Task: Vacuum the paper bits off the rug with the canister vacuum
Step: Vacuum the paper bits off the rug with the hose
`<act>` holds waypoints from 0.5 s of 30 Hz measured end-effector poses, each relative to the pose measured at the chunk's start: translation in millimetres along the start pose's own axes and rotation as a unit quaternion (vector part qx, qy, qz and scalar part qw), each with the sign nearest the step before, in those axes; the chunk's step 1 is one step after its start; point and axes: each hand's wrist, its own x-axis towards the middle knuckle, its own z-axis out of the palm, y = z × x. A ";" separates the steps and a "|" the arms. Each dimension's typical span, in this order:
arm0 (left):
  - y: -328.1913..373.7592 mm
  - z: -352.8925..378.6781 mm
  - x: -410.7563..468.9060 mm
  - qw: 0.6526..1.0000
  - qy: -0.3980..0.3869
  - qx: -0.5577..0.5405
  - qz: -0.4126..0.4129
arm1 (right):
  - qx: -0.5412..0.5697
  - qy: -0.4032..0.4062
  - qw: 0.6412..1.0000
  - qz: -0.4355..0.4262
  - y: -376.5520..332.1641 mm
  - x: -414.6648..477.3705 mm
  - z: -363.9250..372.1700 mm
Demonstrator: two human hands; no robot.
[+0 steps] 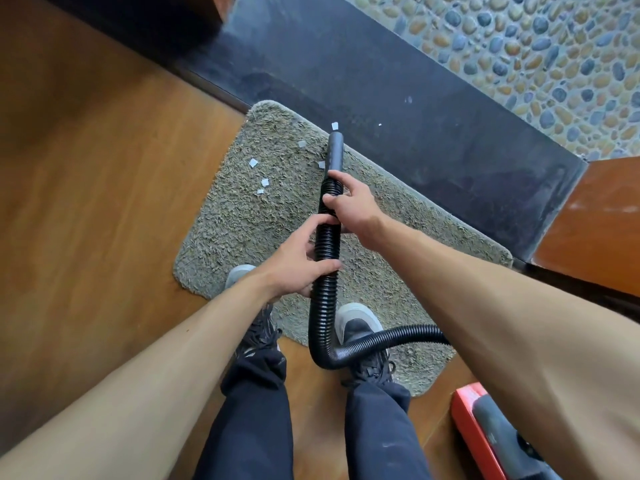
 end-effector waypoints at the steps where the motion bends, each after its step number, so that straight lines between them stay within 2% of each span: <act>1: 0.0 -2.5 1.1 1.000 0.001 -0.001 0.000 | -0.001 0.004 1.000 -0.005 -0.1 2.1 2.3; 15: 3.2 -15.8 7.1 1.000 -0.021 -0.015 -0.012 | -0.044 0.029 0.998 -0.019 3.5 16.5 11.8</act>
